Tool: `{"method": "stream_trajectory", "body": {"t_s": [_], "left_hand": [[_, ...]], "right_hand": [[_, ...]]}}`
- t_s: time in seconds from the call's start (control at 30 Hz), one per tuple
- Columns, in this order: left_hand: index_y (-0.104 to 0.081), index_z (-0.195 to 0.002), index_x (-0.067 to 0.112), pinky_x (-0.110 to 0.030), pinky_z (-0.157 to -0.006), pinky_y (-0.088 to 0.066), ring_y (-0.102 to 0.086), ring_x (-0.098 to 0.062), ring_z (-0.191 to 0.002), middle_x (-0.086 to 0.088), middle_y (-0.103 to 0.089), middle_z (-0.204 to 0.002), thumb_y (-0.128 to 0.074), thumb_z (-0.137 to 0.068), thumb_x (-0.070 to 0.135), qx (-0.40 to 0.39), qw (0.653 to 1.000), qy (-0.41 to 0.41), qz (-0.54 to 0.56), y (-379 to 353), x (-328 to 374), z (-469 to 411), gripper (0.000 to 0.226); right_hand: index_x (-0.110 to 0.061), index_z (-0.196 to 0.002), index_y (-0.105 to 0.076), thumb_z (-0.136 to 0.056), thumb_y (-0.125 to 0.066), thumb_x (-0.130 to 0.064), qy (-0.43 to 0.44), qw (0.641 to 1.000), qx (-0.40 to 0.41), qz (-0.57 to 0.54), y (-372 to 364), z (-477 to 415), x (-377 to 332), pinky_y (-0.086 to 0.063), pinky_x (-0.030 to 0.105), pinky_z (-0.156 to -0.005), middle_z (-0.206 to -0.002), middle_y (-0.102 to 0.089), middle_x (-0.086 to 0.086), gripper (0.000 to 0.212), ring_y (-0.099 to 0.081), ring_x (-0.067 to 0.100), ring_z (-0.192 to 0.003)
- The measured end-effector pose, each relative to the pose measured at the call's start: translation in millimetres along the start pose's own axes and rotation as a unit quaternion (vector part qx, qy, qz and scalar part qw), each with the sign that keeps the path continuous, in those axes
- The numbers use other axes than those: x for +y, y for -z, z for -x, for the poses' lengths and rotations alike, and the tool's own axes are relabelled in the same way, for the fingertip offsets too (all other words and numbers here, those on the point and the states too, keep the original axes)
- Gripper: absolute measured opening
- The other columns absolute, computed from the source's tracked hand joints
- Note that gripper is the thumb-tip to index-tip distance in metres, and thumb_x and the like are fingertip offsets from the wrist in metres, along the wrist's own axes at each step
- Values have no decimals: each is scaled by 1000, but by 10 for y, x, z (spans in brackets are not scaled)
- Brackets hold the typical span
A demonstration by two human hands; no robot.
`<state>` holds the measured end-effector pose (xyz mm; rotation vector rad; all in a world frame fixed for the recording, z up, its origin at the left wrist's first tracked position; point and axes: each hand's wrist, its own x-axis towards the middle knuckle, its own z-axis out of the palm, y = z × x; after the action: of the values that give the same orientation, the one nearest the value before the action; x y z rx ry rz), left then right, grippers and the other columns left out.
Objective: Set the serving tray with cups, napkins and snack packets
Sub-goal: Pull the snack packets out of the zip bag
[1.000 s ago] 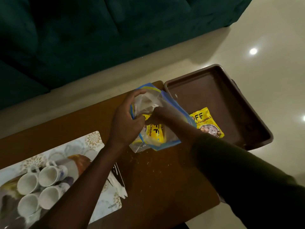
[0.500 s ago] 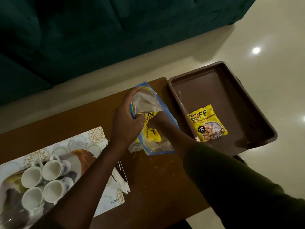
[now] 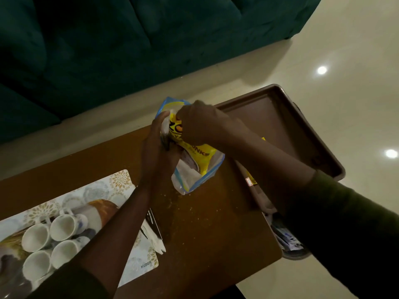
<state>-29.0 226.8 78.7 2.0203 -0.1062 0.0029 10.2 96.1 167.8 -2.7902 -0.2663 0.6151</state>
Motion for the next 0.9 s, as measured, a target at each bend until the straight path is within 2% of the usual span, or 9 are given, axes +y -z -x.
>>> {"method": "stream_trajectory", "body": {"t_s": [0.13, 0.27, 0.37, 0.43, 0.47, 0.57, 0.63, 0.77, 0.9], "left_hand": [[-41, -143, 23, 3, -70, -42, -55, 13, -98, 12, -54, -119, -59, -82, -3, 9, 999, 34, -16, 20, -52, 47, 69], [-43, -139, 23, -1, -64, -44, -54, 16, -83, 12, -54, -116, -55, -74, -3, 25, 997, 64, -17, 75, -78, 87, 72], [-46, -136, 22, 0, -67, -42, -53, 19, -93, 11, -52, -123, -56, -74, -7, 46, 997, 62, -19, 74, -66, 83, 69], [-45, -135, 30, -6, -67, -46, -56, 4, -103, 7, -53, -130, -56, -75, -5, 46, 996, 80, -6, 66, -28, 68, 70], [-46, -134, 32, -3, -65, -46, -56, 7, -99, 5, -53, -132, -56, -75, -5, 47, 996, 80, -2, 49, -5, 62, 70], [-47, -134, 27, 3, -63, -42, -51, 27, -91, 8, -53, -128, -54, -75, -6, 52, 997, 58, 21, -36, 85, 29, 69], [-47, -134, 23, 3, -66, -42, -50, 29, -90, 15, -53, -121, -56, -74, -7, 46, 998, 41, 22, -121, 142, 10, 67], [-47, -136, 21, -2, -80, -43, -53, 5, -112, 10, -50, -130, -58, -76, -11, -13, 1000, 24, 13, -331, 261, 6, 69], [-46, -138, 19, 4, -72, -39, -48, 24, -95, 20, -47, -125, -58, -76, -11, -50, 999, 9, -7, -533, 285, 26, 70]], "right_hand": [[-14, -128, -55, -91, -51, -18, 1, 998, 44, -33, 376, 175, 48, -36, 21, -53, -112, -58, 11, 37, -50, 20, -76], [-17, -134, -49, -92, -55, -20, 6, 995, 65, -69, 748, 300, 396, -38, 24, -80, -131, -55, 10, 43, -54, 28, -118], [-14, -136, -47, -93, -54, -12, -41, 980, 86, -176, 871, 467, 826, -43, 37, -103, -134, -55, 11, 44, -52, 29, -124], [-14, -131, -52, -92, -55, -6, -85, 963, 102, -237, 865, 527, 1178, -43, 45, -106, -129, -59, 12, 40, -55, 29, -120], [-15, -131, -52, -91, -55, -5, -113, 959, 99, -240, 838, 536, 1331, -42, 42, -105, -128, -58, 11, 41, -54, 28, -119], [-14, -137, -46, -93, -53, -7, -178, 975, 32, -132, 611, 496, 1735, -40, 31, -89, -124, -53, 12, 46, -50, 25, -111], [-10, -139, -43, -94, -49, -6, -189, 978, -52, -69, 375, 477, 1902, -35, 25, -78, -129, -49, 17, 46, -49, 31, -116], [-16, -145, -37, -95, -50, -16, -186, 968, -160, 56, -40, 449, 2143, -37, 31, -99, -148, -40, 16, 51, -43, 33, -132], [-13, -140, -45, -94, -50, -15, -173, 952, -227, 109, -230, 402, 2384, -39, 37, -105, -144, -47, 16, 47, -46, 33, -130]]}}
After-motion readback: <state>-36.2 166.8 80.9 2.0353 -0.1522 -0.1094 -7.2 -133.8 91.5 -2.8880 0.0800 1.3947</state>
